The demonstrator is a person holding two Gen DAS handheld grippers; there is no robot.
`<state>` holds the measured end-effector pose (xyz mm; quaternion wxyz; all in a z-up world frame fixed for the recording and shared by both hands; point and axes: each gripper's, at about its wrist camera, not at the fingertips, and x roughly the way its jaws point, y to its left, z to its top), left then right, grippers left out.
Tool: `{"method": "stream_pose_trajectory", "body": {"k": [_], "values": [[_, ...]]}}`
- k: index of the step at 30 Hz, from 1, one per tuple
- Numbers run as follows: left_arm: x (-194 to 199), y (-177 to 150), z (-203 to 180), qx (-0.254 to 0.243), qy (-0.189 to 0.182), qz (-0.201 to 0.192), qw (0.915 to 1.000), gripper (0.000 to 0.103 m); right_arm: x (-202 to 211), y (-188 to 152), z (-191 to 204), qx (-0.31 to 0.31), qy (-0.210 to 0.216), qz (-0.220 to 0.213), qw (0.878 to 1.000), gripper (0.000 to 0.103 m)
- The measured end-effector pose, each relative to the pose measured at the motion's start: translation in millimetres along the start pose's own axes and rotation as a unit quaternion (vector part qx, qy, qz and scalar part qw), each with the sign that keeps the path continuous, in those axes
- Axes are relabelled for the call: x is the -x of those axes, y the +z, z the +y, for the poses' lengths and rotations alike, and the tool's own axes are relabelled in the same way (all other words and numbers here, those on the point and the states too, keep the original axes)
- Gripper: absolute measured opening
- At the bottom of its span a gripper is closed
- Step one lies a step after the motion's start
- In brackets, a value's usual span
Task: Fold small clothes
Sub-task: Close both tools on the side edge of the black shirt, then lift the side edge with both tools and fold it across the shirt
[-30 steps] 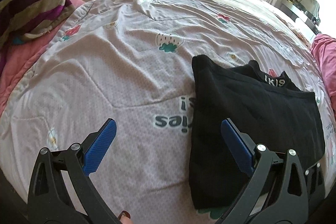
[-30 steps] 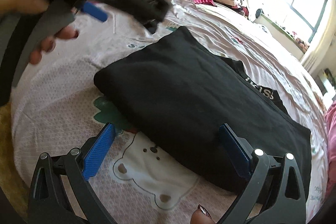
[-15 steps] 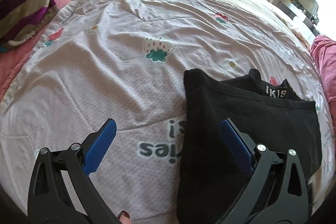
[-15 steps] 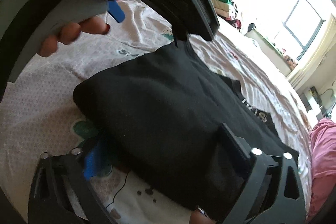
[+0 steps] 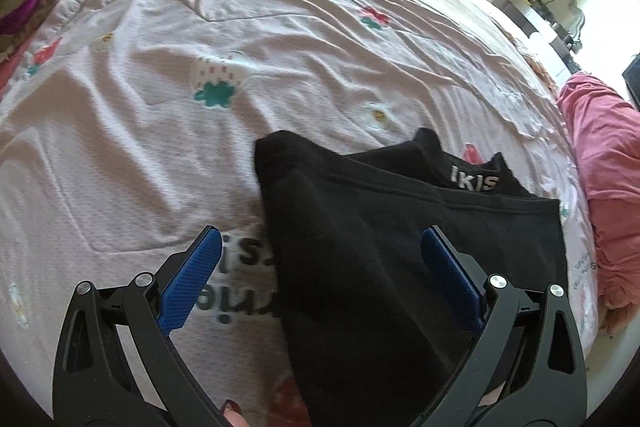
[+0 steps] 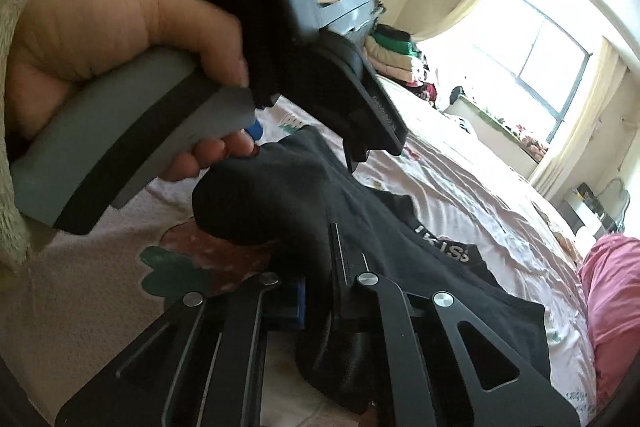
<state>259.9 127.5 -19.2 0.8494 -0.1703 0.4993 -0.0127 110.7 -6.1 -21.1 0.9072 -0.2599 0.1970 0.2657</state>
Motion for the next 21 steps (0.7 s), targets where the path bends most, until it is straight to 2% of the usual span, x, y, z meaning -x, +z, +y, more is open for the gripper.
{"method": "stream_pose_trajectory", "body": {"k": [2,4,5,6,7,9,14,21], "values": [[-3,0,-5,0.005,-0.014,0.008,0.9999,0.092,6,0,-7,-0.014,-0.007,-0.008,1.000,0.007],[-4,0,-9,0.010,-0.026,0.006,0.9996,0.075,11,0,-11,-0.022,-0.011,-0.014,1.000,0.007],[-3,0,-11,0.013,-0.032,0.003,0.9994,0.057,14,0,-13,-0.026,-0.014,-0.016,0.999,0.006],[-1,0,-14,0.016,-0.039,-0.004,0.9991,0.048,16,-1,-15,-0.032,-0.015,-0.017,0.999,0.006],[1,-1,-17,0.015,-0.044,-0.008,0.9989,0.046,20,-1,-18,-0.039,-0.018,-0.020,0.999,0.006],[7,-1,-25,0.007,-0.051,-0.020,0.9985,0.035,24,-2,-26,-0.054,-0.022,-0.025,0.998,0.006],[22,-1,-49,-0.009,-0.067,-0.035,0.9971,0.026,34,-6,-49,-0.089,-0.033,-0.036,0.995,0.006],[40,1,-91,-0.043,-0.075,-0.054,0.9948,0.025,57,-15,-72,-0.136,-0.051,-0.048,0.988,0.006]]}}
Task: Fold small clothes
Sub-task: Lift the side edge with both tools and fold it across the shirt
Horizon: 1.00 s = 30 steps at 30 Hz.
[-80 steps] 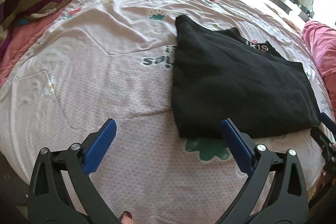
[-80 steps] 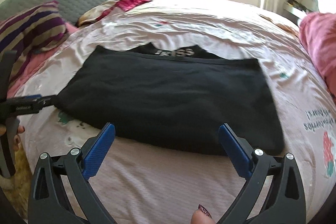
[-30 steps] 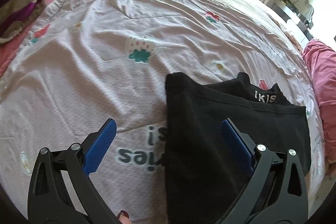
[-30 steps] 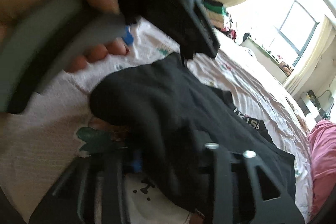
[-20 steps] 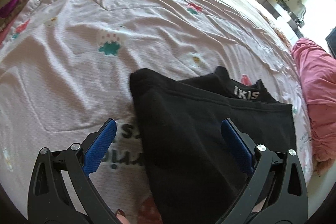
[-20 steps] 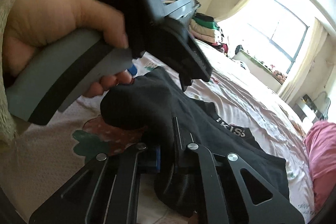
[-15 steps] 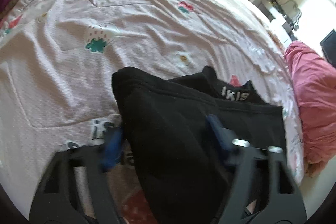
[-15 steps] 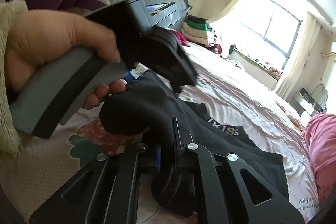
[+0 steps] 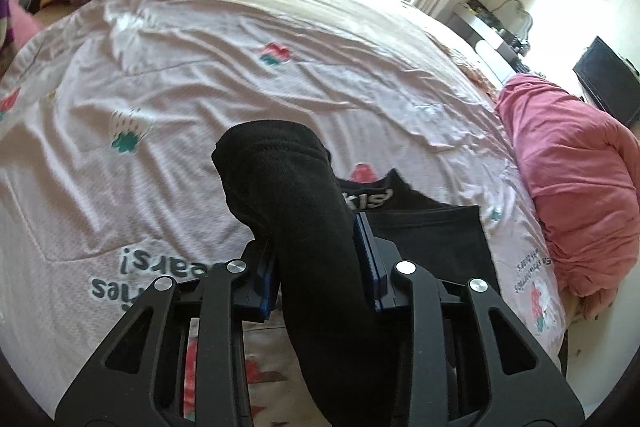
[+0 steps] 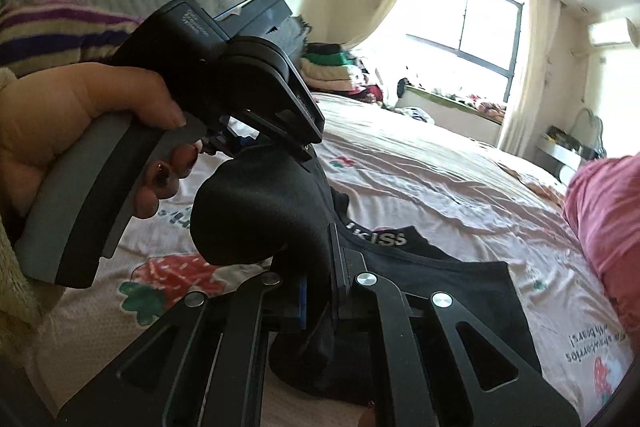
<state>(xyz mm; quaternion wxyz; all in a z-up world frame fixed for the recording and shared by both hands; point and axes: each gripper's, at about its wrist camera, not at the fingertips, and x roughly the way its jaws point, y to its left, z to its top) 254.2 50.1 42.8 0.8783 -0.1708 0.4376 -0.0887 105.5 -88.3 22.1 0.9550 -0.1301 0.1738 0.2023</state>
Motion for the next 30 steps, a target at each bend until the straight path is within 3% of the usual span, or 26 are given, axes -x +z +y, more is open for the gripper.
{"method": "stream_pose_trajectory", "body": {"k": [15,30], "values": [[-7,4,-76,-0.049,-0.008,0.000,0.9988,0.025,29,-12,-52,-0.077,-0.030,-0.010,0.997,0.006],[-53,-6,-140,-0.082,-0.012,0.045,0.9955,0.025,37,-41,-104,-0.158,-0.044,0.016,0.986,0.006]]}}
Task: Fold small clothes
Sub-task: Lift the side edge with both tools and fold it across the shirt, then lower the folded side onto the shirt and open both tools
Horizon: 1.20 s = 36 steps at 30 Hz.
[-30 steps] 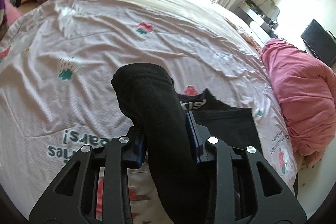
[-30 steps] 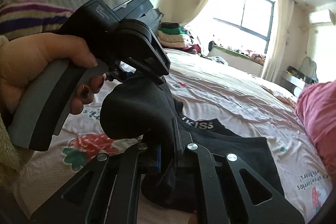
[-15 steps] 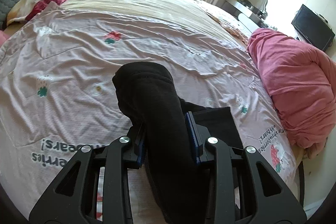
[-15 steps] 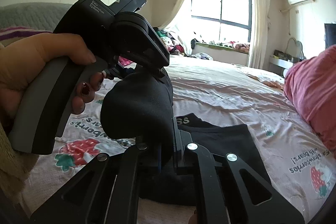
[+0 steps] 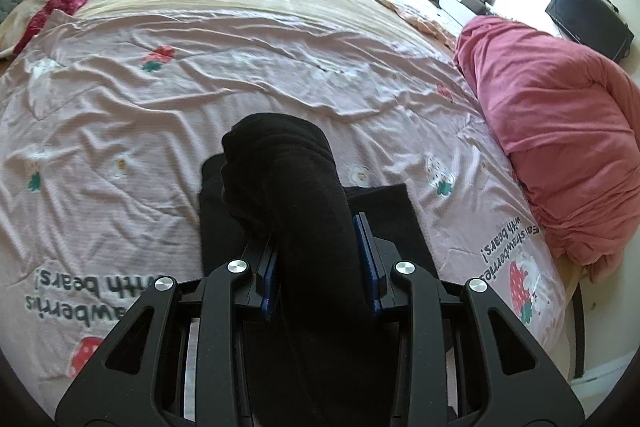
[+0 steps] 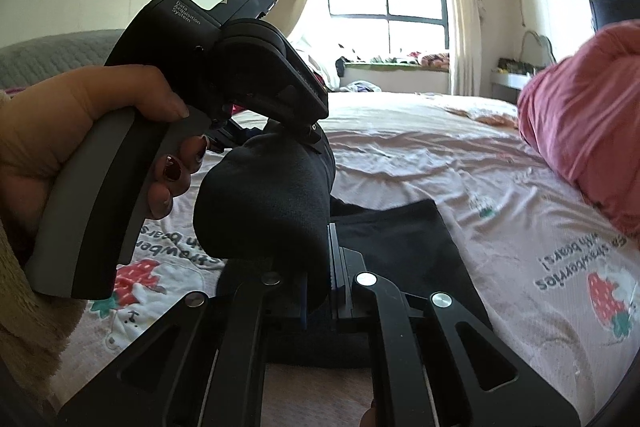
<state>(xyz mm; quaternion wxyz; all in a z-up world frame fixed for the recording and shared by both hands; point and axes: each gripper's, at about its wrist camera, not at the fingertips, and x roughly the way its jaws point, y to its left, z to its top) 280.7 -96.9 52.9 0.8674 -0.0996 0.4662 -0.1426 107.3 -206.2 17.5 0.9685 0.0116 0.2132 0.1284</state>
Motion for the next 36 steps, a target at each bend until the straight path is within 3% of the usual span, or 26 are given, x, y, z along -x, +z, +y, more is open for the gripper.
{"method": "stream_pose_trajectory", "body": {"k": [13,16,18,20,21,24,26,27,28,31,34,36], "values": [[-67,0,-50,-0.024,0.015,0.056,0.9981,0.026,-20,-26,-63,-0.113,0.002,0.055,0.992,0.006],[-82,0,-58,-0.022,0.012,0.071,0.9971,0.038,-25,-34,-75,-0.149,0.020,0.075,0.986,0.007],[-89,1,-61,-0.012,-0.009,0.084,0.9963,0.060,-32,-43,-88,-0.192,0.040,0.101,0.975,0.008],[-88,2,-62,-0.005,-0.027,0.080,0.9964,0.068,-37,-54,-102,-0.239,0.050,0.122,0.962,0.012],[-85,2,-63,-0.001,-0.038,0.074,0.9965,0.068,-39,-59,-109,-0.263,0.061,0.131,0.954,0.017],[-70,2,-57,0.010,-0.048,0.045,0.9978,0.071,-40,-69,-130,-0.333,0.104,0.141,0.927,0.018],[-60,-2,-47,0.013,-0.033,0.029,0.9989,0.071,-38,-68,-135,-0.345,0.122,0.147,0.919,0.023],[-55,-5,-41,0.013,-0.025,0.021,0.9994,0.071,-36,-66,-137,-0.347,0.128,0.148,0.917,0.030],[-48,-11,-33,0.010,-0.009,0.011,0.9998,0.071,-34,-62,-138,-0.346,0.138,0.145,0.916,0.041],[-37,-25,-17,-0.004,0.031,-0.002,0.9995,0.071,-28,-47,-139,-0.332,0.143,0.141,0.922,0.059],[-30,-44,-2,-0.020,0.071,-0.007,0.9972,0.071,-25,-26,-141,-0.307,0.123,0.127,0.935,0.060],[-29,-55,5,-0.024,0.085,-0.003,0.9961,0.071,-28,-6,-139,-0.263,0.097,0.115,0.953,0.060]]}}
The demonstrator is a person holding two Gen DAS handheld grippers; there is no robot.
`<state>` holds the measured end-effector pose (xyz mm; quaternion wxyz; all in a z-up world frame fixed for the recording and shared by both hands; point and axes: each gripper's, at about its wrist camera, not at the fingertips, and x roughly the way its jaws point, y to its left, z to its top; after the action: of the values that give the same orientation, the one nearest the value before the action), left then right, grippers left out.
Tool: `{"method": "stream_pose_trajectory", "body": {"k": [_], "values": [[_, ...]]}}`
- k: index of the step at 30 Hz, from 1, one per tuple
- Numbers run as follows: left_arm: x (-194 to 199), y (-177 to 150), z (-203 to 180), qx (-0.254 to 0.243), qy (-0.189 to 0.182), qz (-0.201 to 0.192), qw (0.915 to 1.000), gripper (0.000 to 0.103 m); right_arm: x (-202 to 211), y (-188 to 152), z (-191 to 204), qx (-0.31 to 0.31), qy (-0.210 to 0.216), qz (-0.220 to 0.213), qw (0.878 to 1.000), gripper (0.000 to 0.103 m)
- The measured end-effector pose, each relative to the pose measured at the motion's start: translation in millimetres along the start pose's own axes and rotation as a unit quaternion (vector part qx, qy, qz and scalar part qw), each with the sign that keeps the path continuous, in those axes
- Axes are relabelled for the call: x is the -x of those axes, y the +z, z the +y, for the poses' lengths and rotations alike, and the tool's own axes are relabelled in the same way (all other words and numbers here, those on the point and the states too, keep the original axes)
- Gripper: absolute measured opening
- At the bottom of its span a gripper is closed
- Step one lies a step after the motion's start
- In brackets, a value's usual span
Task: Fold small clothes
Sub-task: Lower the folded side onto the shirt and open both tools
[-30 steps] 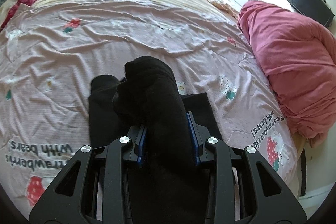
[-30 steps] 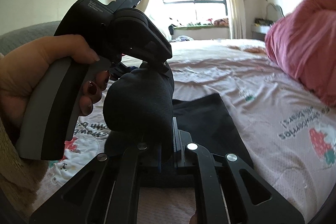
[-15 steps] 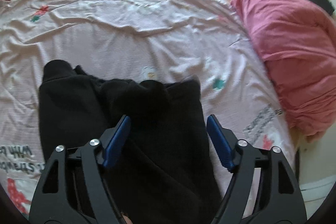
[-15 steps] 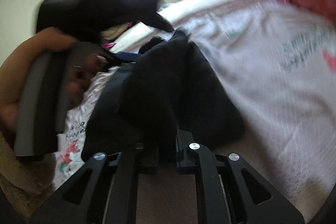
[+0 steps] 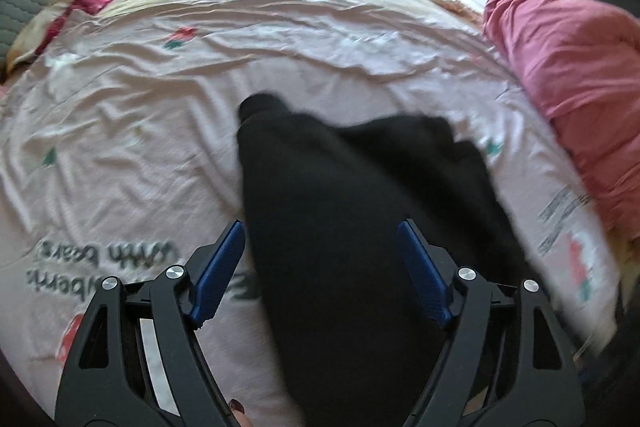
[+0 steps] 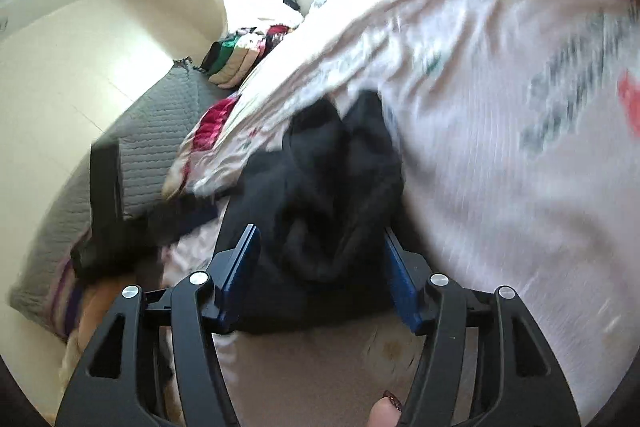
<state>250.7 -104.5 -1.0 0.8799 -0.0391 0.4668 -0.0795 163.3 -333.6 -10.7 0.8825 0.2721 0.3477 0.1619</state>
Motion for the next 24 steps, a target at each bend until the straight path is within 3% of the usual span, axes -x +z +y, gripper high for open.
{"method": "stream_pose_trajectory", "body": {"k": [4,7,10,11,13,14,17,20,22,24], "values": [[-3,-17,6,0.001,-0.007,0.007,1.0000,0.071,-34,32,27,0.073,-0.044,0.034,0.996,0.060],[0,-20,5,-0.003,-0.007,0.003,1.0000,0.071,-53,44,38,0.104,-0.096,0.036,0.989,0.059],[0,-21,4,-0.009,-0.009,0.002,0.9999,0.071,-91,48,32,0.111,-0.116,0.102,0.982,0.057],[1,-22,3,-0.009,-0.009,0.002,0.9999,0.071,-98,48,24,0.097,-0.114,0.112,0.982,0.054],[1,-23,3,-0.009,-0.011,0.002,0.9999,0.071,-110,45,13,0.070,-0.100,0.129,0.984,0.028],[1,-23,2,-0.009,-0.012,0.002,0.9999,0.071,-113,42,12,0.069,-0.094,0.133,0.984,0.025],[2,-25,1,-0.015,-0.011,0.002,0.9998,0.071,-108,40,18,0.094,-0.080,0.119,0.985,0.017],[3,-26,0,-0.016,-0.015,0.002,0.9997,0.071,-81,51,28,0.118,-0.055,0.074,0.989,0.014],[4,-28,-1,-0.016,-0.025,0.002,0.9996,0.073,-76,56,35,0.141,-0.067,0.057,0.986,0.014],[2,-30,-1,-0.017,-0.028,0.004,0.9995,0.076,-88,50,36,0.174,-0.112,0.076,0.975,0.014]]}}
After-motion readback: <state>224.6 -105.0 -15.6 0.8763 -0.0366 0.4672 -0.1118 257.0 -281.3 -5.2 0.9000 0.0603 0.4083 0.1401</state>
